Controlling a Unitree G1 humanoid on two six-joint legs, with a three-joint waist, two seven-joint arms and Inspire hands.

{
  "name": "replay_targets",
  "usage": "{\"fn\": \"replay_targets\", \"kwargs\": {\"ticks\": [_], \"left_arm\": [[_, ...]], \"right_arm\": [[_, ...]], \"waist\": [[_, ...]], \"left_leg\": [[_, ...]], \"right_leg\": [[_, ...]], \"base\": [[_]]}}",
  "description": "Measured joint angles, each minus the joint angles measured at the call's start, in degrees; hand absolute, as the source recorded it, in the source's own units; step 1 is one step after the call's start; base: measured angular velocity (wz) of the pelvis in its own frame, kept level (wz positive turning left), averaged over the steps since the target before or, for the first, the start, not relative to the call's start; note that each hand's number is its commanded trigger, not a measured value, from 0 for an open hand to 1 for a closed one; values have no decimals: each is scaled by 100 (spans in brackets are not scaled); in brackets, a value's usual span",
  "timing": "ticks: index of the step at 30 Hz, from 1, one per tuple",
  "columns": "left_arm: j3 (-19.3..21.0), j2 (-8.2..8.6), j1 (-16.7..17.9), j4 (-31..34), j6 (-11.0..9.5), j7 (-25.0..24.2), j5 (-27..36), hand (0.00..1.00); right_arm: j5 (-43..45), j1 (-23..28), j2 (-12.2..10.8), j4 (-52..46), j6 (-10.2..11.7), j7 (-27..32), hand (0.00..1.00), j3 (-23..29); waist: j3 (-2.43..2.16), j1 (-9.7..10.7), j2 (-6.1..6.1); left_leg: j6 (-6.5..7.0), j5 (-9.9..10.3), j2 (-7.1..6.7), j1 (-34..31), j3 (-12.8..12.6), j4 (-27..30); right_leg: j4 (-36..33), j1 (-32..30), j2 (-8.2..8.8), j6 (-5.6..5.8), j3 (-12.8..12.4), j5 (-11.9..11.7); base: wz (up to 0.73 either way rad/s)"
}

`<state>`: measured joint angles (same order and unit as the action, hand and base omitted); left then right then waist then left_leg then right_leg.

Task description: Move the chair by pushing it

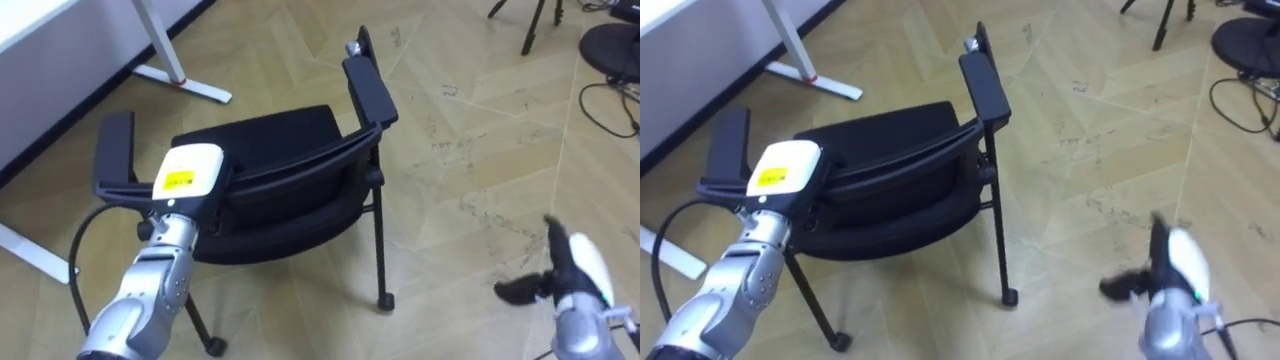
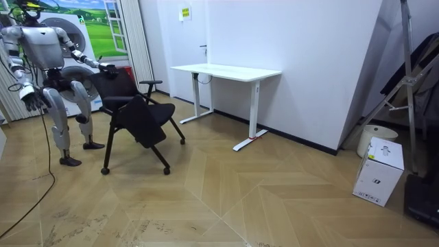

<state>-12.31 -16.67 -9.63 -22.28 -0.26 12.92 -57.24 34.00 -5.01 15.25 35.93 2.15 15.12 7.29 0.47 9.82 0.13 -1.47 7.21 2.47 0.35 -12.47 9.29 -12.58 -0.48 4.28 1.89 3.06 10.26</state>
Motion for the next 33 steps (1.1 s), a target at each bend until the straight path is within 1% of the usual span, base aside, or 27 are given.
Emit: {"fn": "replay_targets", "kwargs": {"ticks": [2,5,7,8,10,12,13,15,17,20,21,22,24,27,30,31,33], "left_arm": [[-57,-6,-56,15,40,-63,-6,100],[-131,-18,-81,37,82,-123,-4,100],[-152,-27,-81,90,72,-157,-4,100],[-169,-26,-97,101,58,-176,-5,100],[-184,-28,-126,104,20,-209,-28,100],[-183,-36,-126,172,-5,-252,-83,100],[-184,-40,-126,198,-6,-276,-87,100],[-219,-40,-195,214,-23,-372,-110,100],[-233,-40,-224,214,-50,-379,-131,100],[-237,-40,-254,213,-66,-408,-171,100],[-250,-36,-288,212,-74,-467,-180,100],[-266,-36,-304,206,-81,-477,-181,100],[-303,-41,-343,206,-98,-514,-191,100],[-357,-42,-389,205,-115,-530,-202,100],[-397,-43,-472,209,-184,-571,-207,100],[-408,-44,-486,209,-195,-571,-207,100],[-453,-59,-523,209,-239,-583,-207,100]], "right_arm": [[258,-5,56,-504,-81,11,0,-206],[737,-93,66,-1143,-85,49,0,-569],[1021,-115,78,-1481,-80,47,0,-751],[1141,-120,113,-1673,-80,44,0,-870],[1274,-122,128,-1903,-69,26,0,-951],[1359,-136,197,-2103,-63,-21,0,-1067],[1399,-140,206,-2144,-59,-56,0,-1069],[1617,-185,270,-2266,-59,-134,0,-1074],[1744,-275,319,-2338,-34,-151,0,-1091],[1877,-480,364,-2355,-22,-156,0,-1133],[1894,-540,460,-2355,-32,-164,0,-1246],[1911,-571,523,-2358,-26,-202,0,-1319],[1953,-714,662,-2371,-24,-464,0,-1550],[2051,-885,744,-2399,-22,-742,0,-1744],[2094,-964,756,-2558,-5,-922,0,-1764],[2093,-971,759,-2582,18,-932,0,-1764],[2090,-981,769,-2593,140,-987,0,-1765]], "waist": [[1,-74,26],[-7,-96,41],[-7,-135,43],[-6,-188,50],[-8,-235,63],[-5,-266,87],[-5,-280,95],[3,-376,131],[16,-397,158],[13,-437,186],[12,-504,199],[12,-517,202],[7,-568,215],[12,-639,233],[13,-693,241],[15,-696,243],[15,-713,256]], "left_leg": [[0,0,0,-2,2,-3],[0,0,0,2,7,-12],[0,0,1,-22,9,-12],[0,0,1,-32,9,-12],[0,0,1,-50,14,-12],[0,0,0,-69,21,-16],[0,0,0,-73,21,-20],[0,0,0,-80,21,-20],[0,0,1,-86,25,-20],[0,0,0,-94,34,-20],[0,0,1,-91,32,-19],[0,0,1,-90,29,-19],[0,0,1,-94,38,-19],[0,0,1,-110,75,-19],[0,0,1,-177,143,-19],[0,0,1,-188,170,-19],[0,0,2,-209,182,-19]], "right_leg": [[-17,-15,1,0,-1,0],[-17,-8,0,0,19,0],[-19,-35,0,0,19,0],[-23,-52,1,0,16,-1],[-23,-58,1,0,28,0],[-20,-66,1,0,39,0],[-20,-71,1,0,41,0],[-18,-81,1,0,37,0],[-17,-81,1,0,39,-1],[-15,-84,0,0,35,0],[-18,-95,-3,-1,17,-2],[-22,-96,-3,-1,18,-2],[-25,-96,-2,-1,28,-2],[-24,-104,-2,-1,36,-2],[-23,-150,-1,-1,90,-2],[-22,-152,-1,-1,109,-2],[-15,-148,-1,-1,164,-2]], "base": [[-4],[2],[0],[0],[2],[5],[0],[0],[0],[-1],[-4],[-4],[0],[0],[8],[14],[12]]}}
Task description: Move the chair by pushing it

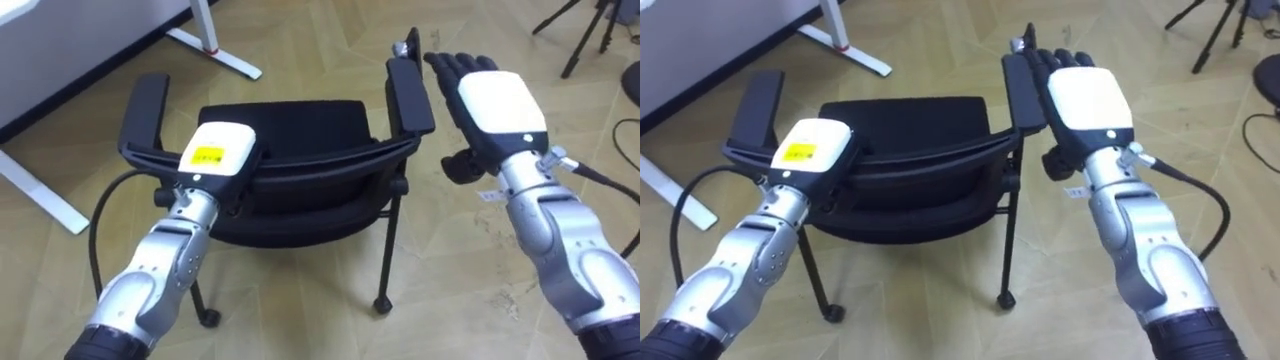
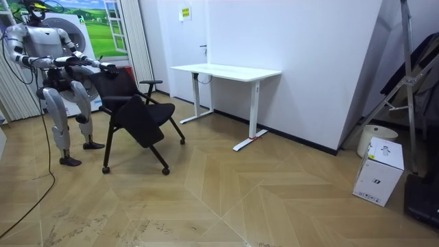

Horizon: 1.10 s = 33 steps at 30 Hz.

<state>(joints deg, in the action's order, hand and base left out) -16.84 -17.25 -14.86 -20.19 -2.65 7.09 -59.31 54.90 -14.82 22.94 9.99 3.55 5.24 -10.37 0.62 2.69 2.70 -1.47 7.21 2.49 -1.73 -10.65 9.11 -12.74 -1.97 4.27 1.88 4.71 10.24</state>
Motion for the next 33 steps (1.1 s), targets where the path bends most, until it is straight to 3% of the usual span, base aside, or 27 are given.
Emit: {"fn": "replay_targets", "kwargs": {"ticks": [18,33], "left_arm": [[-23,-132,-37,17,-153,-1,17,100],[-30,-157,-40,38,-233,-26,20,100]], "right_arm": [[242,4,76,-223,140,-181,0,-478],[547,14,99,-152,76,-442,0,-1024]], "waist": [[9,-21,13],[21,-117,20]], "left_leg": [[0,0,0,-71,49,5],[0,0,0,-66,93,6]], "right_leg": [[14,-21,3,0,57,0],[22,-17,2,0,43,0]], "base": [[1],[0]]}}
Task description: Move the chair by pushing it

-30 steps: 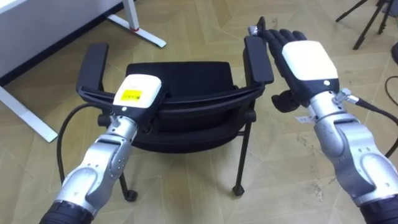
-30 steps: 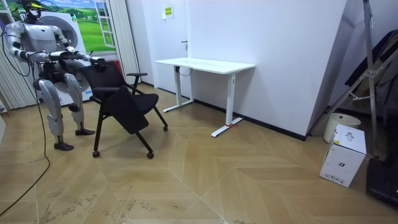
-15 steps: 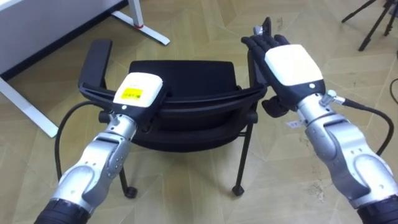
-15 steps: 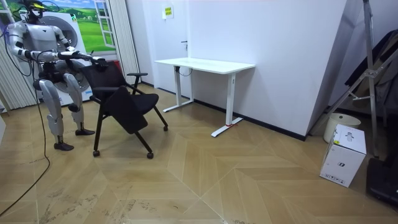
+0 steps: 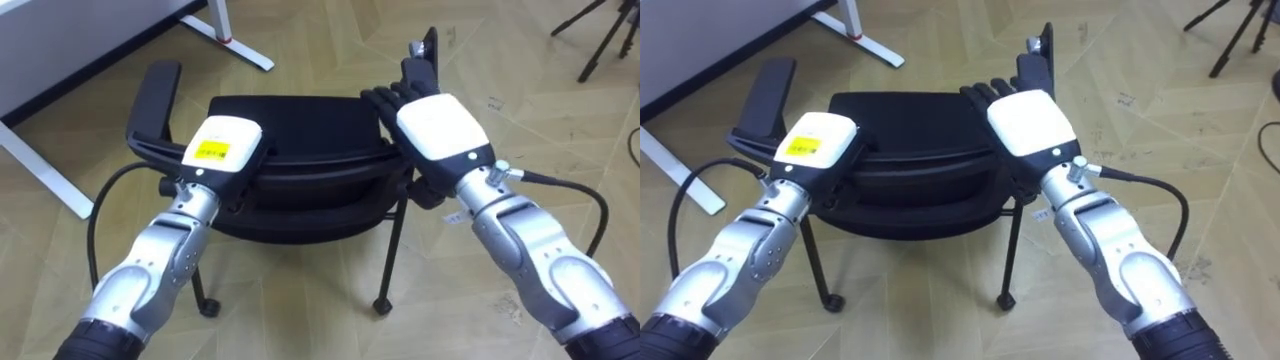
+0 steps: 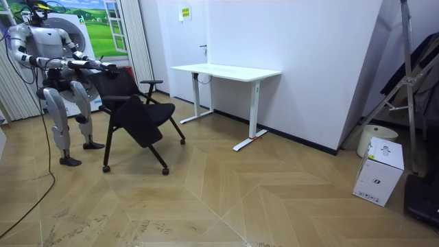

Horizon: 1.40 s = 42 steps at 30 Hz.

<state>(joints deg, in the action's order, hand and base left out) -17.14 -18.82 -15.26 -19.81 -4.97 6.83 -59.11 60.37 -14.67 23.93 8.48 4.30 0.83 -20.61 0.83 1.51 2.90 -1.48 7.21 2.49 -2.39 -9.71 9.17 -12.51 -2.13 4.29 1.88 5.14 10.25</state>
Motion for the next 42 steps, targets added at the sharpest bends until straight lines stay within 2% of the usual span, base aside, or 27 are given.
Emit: {"fn": "replay_targets", "kwargs": {"ticks": [6,11,29,30,31,32,33,42], "left_arm": [[-8,10,-13,3,-37,-6,-1,100],[-21,17,-18,-6,-49,-4,6,100],[-135,72,-35,-168,-74,138,22,100],[-141,74,-35,-167,-63,140,22,100],[-149,77,-35,-163,-49,144,22,100],[-162,89,-39,-160,-27,150,22,100],[-178,91,-47,-161,-19,153,22,100],[-239,156,-61,-167,81,153,10,100]], "right_arm": [[-2,0,-17,17,5,-47,0,-77],[-2,1,-48,227,-7,-37,0,-75],[-8,0,-221,621,-10,88,0,-277],[-8,0,-227,660,-12,162,51,-286],[-5,1,-231,672,-13,182,51,-287],[-3,1,-246,719,-18,250,96,-287],[-2,0,-273,803,-19,357,100,-290],[47,-2,-404,1052,-142,703,100,-289]], "waist": [[12,-27,-15],[62,-29,-44],[64,-32,-41],[63,-31,-41],[63,-29,-42],[63,-30,-41],[62,-30,-40],[38,-36,-51]], "left_leg": [[0,0,0,0,35,0],[0,0,-4,58,54,-3],[-1,0,-17,213,83,-88],[-1,0,-18,213,98,-88],[0,0,-18,211,101,-87],[0,0,-19,205,103,-87],[-1,0,-19,200,103,-87],[0,0,-20,189,108,-85]], "right_leg": [[6,20,0,0,36,0],[98,143,1,0,88,0],[185,327,2,0,151,0],[185,327,2,0,151,0],[185,327,2,0,151,0],[185,325,2,0,156,0],[185,324,2,0,168,0],[181,326,2,0,212,0]], "base": [[3],[5],[1],[0],[0],[0],[4],[2]]}}
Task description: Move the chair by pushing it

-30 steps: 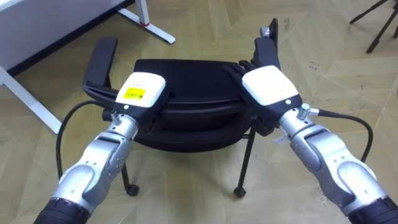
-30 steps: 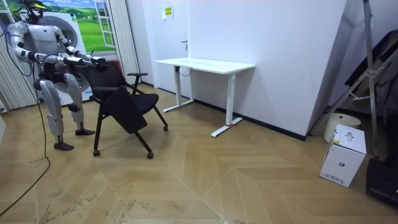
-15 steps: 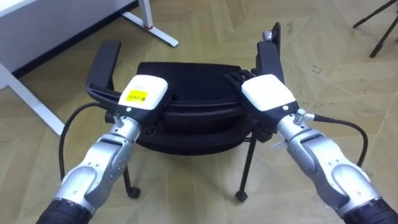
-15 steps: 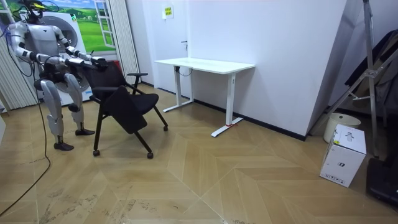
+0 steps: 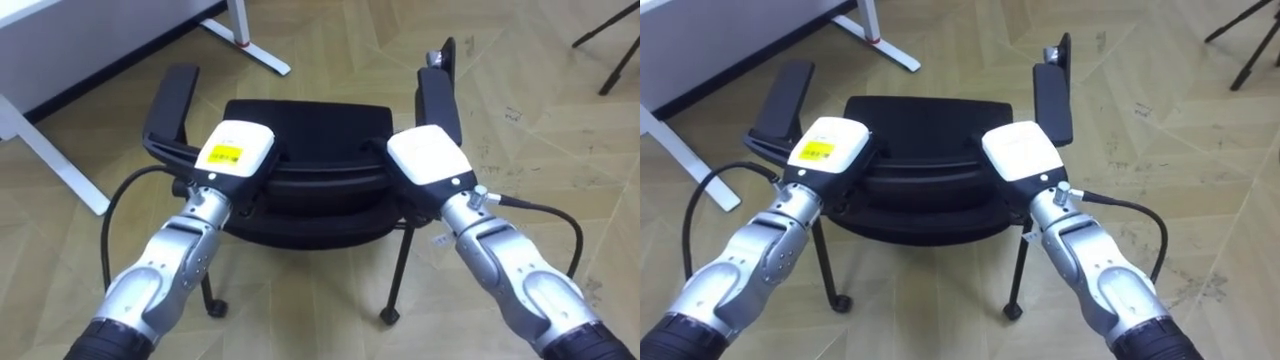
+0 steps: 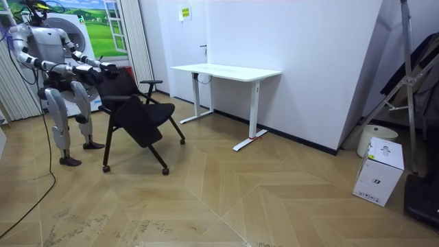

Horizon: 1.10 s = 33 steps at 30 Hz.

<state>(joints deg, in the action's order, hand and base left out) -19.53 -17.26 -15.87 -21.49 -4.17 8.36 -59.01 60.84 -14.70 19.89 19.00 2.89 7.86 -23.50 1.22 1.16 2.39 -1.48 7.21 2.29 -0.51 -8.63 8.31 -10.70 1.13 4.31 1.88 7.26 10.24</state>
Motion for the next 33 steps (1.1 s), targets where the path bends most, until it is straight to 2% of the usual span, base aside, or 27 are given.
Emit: {"fn": "replay_targets", "kwargs": {"ticks": [2,5,8,11,33], "left_arm": [[-20,7,0,1,1,1,-1,100],[-131,77,6,1,-12,8,-1,100],[-167,77,19,4,-22,8,-2,100],[-183,67,20,1,-42,8,-1,100],[-193,60,24,-21,-68,-9,-2,100]], "right_arm": [[0,-1,-33,46,-45,98,100,-1],[23,-158,-137,249,-189,132,100,13],[40,-86,-102,269,-153,219,100,3],[62,-59,-43,277,-92,277,100,-4],[230,-3,-14,280,7,349,100,2]], "waist": [[-4,-6,-5],[-38,-85,-43],[-50,-110,-48],[-50,-126,-47],[-35,-139,-60]], "left_leg": [[0,0,0,0,1,0],[0,0,-5,-1,11,0],[0,0,-5,4,96,2],[0,0,-5,6,112,3],[0,0,-9,25,117,16]], "right_leg": [[-1,0,0,0,2,0],[-2,6,5,0,22,0],[1,40,4,0,74,0],[2,54,4,0,87,0],[12,94,5,0,83,0]], "base": [[0],[2],[8],[5],[0]]}}
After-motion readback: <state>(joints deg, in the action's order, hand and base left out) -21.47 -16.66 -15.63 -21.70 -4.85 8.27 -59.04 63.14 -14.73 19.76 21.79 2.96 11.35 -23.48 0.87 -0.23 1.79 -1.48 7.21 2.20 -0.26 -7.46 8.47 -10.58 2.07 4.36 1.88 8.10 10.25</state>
